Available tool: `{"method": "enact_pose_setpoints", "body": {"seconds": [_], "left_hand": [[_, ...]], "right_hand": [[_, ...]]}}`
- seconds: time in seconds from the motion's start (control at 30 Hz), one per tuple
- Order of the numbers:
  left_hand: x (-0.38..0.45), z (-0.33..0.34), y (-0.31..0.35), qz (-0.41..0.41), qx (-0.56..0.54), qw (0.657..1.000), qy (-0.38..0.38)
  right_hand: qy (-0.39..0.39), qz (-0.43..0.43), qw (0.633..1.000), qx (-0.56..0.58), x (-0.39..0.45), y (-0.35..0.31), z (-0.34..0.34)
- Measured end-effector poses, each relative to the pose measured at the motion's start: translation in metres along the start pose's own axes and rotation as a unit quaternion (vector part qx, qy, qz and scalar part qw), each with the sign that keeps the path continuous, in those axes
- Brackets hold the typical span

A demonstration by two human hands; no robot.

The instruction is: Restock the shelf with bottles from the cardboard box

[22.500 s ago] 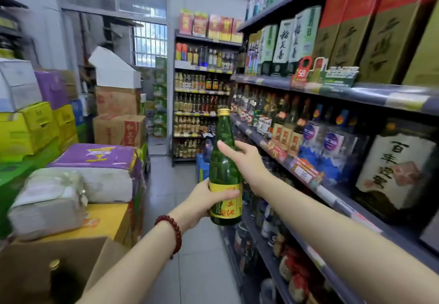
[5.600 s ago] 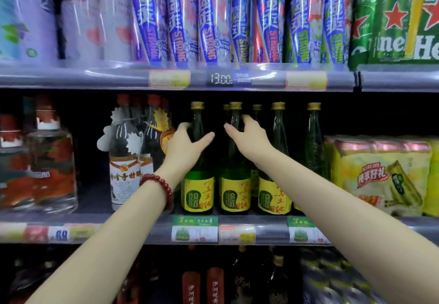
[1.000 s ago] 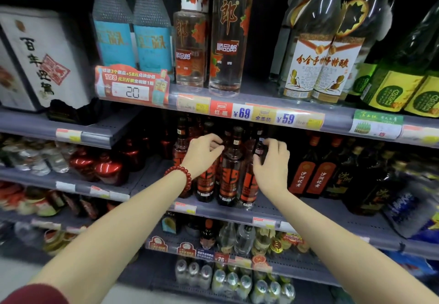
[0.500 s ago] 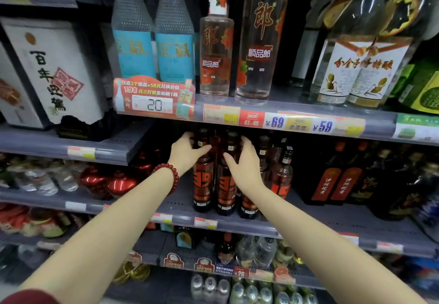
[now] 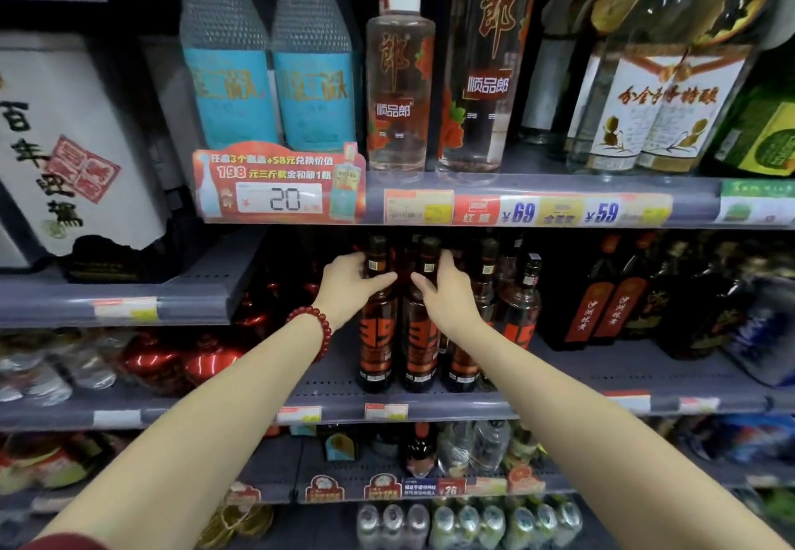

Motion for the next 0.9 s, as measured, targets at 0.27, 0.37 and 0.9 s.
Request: {"method": "enact_pose_setpoints", "body": {"seconds": [0.27, 0.37, 0.9], "left_hand": [[-0.011, 0.008, 0.013, 0.031, 0.005, 0.999, -0.023], [-0.008, 0.008, 0.008, 0.021, -0.008, 0.999, -0.025], [-0.043, -0.006, 0.043, 0.008, 0.253, 0.965, 0.072]], "right_hand": [[-0.009, 0.013, 1.0, -0.009, -0.003, 0.002, -0.011], [-0.028, 0.007, 0.999, -0.015, -0.002, 0.003, -0.01], [-0.057, 0.013, 0.997, -0.042, -0.013, 0.006, -0.071]]}}
Point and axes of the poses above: each hand's wrist, its own x-axis towards the middle knuckle, its own z-axis out of the palm, y = z × x, the point moved 4 cm from there along x, towards the middle knuckle, and after that the axes turned 12 degrees about y, right-handed, at the moved point
